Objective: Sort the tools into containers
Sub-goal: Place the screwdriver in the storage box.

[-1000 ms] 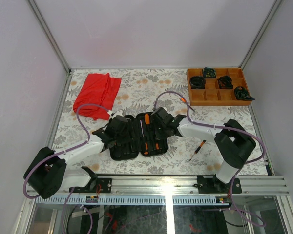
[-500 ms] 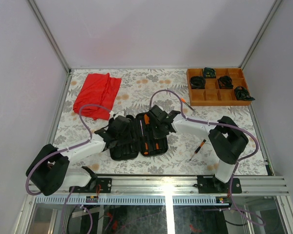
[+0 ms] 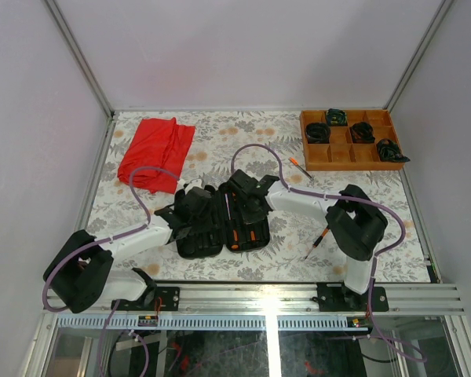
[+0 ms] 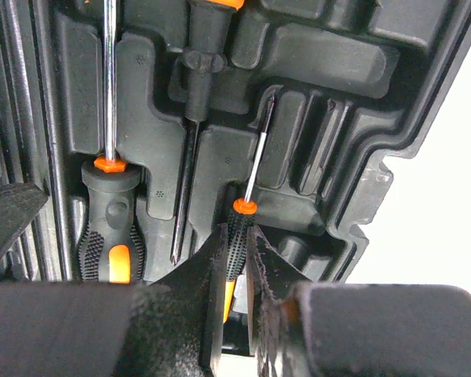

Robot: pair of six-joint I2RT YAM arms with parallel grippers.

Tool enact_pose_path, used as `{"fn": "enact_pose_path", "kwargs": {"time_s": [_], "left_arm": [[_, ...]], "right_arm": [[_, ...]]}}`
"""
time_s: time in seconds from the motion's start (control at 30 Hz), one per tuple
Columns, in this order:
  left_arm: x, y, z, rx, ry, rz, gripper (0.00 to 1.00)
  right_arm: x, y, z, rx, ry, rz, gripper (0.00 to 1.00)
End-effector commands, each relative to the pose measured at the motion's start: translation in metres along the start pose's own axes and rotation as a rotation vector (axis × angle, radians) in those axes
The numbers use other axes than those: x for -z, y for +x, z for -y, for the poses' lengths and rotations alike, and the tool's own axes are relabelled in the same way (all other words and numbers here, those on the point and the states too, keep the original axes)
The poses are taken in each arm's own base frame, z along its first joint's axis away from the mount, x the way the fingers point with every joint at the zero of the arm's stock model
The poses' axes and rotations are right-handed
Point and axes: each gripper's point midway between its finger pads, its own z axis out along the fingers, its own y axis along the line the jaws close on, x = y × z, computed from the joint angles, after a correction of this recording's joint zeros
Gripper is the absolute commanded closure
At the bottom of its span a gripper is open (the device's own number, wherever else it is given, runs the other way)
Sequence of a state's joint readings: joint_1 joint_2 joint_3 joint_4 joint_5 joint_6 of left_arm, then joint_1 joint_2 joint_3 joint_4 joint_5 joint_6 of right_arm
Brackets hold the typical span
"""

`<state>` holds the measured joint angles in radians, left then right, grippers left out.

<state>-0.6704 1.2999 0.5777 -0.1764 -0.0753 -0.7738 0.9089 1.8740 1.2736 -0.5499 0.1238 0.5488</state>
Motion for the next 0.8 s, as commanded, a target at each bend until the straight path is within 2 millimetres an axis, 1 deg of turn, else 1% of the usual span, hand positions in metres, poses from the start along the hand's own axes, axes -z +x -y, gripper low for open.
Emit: {"fn": "enact_pose_path", "kwargs": {"time_s": [0.0,0.07,0.13,0.23,0.3,0.4,0.53,0.6,0.67,0.73,0.77], "left_arm": [[-0.006,0.011,0.002,-0.013,-0.004,-0.037,0.49],[-0.007,0.011,0.003,-0.014,0.001,-0.038,0.5],[-0.008,0.013,0.009,-0.024,0.031,-0.044,0.56],[-0.007,0.017,0.015,-0.035,0.059,-0.047,0.57],[-0.008,0.018,0.017,-0.036,0.066,-0.051,0.57],[-0.01,0.02,0.019,-0.038,0.071,-0.06,0.58],[-0.012,0.022,0.02,-0.047,0.073,-0.074,0.59],[-0.013,0.023,0.02,-0.05,0.072,-0.079,0.59],[-0.014,0.023,0.021,-0.051,0.072,-0.079,0.59],[-0.014,0.022,0.021,-0.049,0.07,-0.079,0.59],[-0.013,0.022,0.021,-0.049,0.069,-0.077,0.59]], "right_arm": [[-0.041,0.06,0.005,0.074,0.045,-0.197,1.0],[-0.05,0.07,0.005,0.08,0.048,-0.227,1.0],[-0.061,0.083,0.005,0.084,0.053,-0.257,1.0],[-0.083,0.111,0.007,0.064,0.049,-0.316,1.0],[-0.101,0.134,0.013,0.05,0.07,-0.367,1.0],[-0.12,0.162,0.022,0.033,0.093,-0.423,1.0],[-0.133,0.189,0.037,0.032,0.134,-0.48,1.0],[-0.136,0.199,0.041,0.032,0.145,-0.499,1.0],[-0.134,0.201,0.042,0.026,0.137,-0.492,1.0],[-0.128,0.194,0.04,0.024,0.126,-0.459,1.0],[-0.122,0.186,0.038,0.028,0.12,-0.431,1.0]]}}
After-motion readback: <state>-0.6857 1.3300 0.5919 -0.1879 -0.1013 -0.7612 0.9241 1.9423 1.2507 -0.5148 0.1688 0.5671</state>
